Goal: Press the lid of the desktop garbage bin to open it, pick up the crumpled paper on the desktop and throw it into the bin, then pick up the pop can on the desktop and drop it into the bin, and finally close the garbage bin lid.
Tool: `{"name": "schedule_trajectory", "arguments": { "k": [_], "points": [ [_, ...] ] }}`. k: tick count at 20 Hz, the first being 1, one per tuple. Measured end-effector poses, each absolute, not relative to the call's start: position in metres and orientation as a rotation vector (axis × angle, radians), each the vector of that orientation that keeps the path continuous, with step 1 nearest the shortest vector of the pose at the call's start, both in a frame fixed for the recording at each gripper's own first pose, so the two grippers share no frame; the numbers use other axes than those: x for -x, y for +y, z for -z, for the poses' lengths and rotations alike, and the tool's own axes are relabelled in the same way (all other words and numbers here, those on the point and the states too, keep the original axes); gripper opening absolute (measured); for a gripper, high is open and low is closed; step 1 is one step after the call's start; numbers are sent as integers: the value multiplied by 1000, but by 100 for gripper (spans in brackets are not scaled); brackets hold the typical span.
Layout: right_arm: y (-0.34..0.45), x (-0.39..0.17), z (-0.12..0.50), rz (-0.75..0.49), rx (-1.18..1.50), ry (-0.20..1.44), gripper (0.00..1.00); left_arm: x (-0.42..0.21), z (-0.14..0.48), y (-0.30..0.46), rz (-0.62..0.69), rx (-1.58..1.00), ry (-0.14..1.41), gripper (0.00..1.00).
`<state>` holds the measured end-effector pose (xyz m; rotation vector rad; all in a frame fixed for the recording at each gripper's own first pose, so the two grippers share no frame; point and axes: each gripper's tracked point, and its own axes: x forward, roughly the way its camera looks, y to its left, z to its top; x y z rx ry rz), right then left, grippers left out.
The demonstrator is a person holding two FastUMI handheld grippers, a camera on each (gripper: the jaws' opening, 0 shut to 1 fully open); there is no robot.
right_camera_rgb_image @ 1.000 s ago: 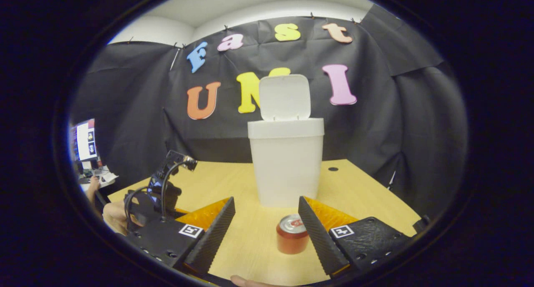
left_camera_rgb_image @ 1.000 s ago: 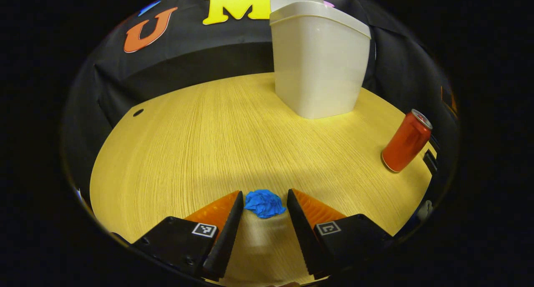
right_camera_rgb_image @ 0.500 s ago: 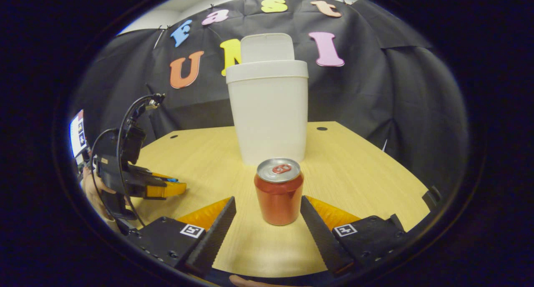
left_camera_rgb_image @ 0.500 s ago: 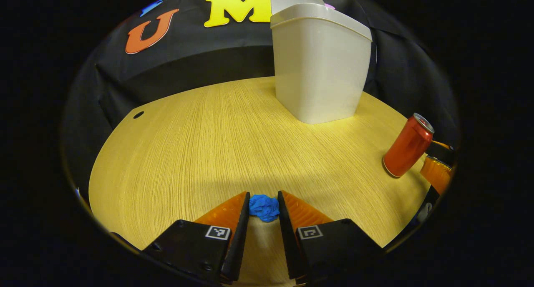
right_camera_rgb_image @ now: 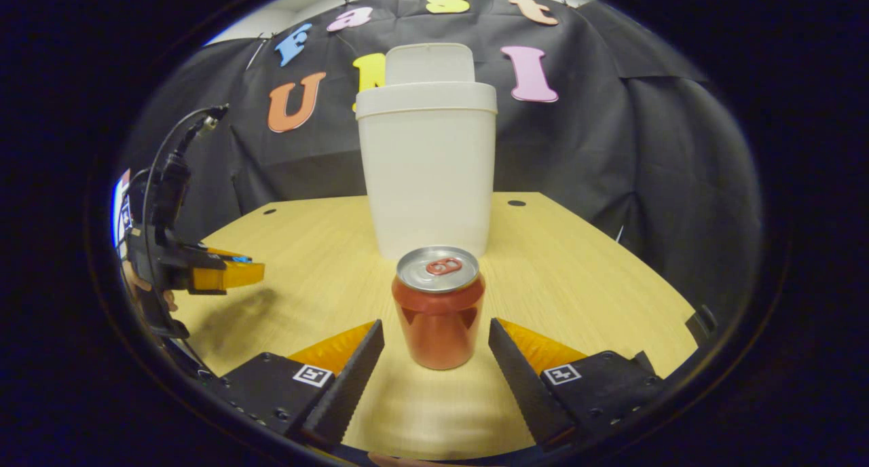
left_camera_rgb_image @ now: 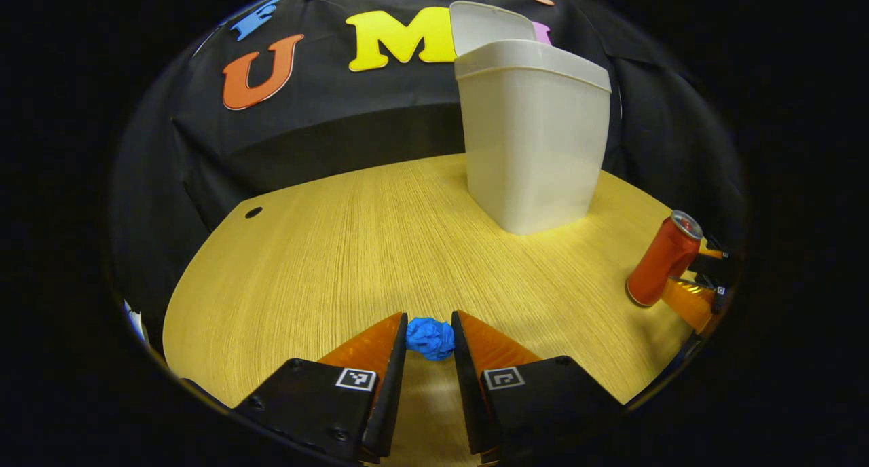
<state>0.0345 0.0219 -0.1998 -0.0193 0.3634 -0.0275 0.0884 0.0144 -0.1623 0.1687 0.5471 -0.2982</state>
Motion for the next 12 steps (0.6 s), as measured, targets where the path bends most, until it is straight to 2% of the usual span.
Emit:
{"name": "schedule_trajectory", "arguments": {
  "k": [7, 8, 11, 12],
  "points": [
    [22, -66, 203, 52, 65, 345, 96, -89, 97, 27, 246, -16, 397, 43],
    [20, -69, 207, 60, 73, 349, 96, -69, 91, 24, 246, 0, 382, 43],
    [20, -72, 207, 60, 41, 351, 82, -49, 80, 22, 237, 13, 340, 43],
    [20, -69, 204, 62, 30, 346, 82, -46, 78, 25, 226, 15, 330, 43]
  ]
}}
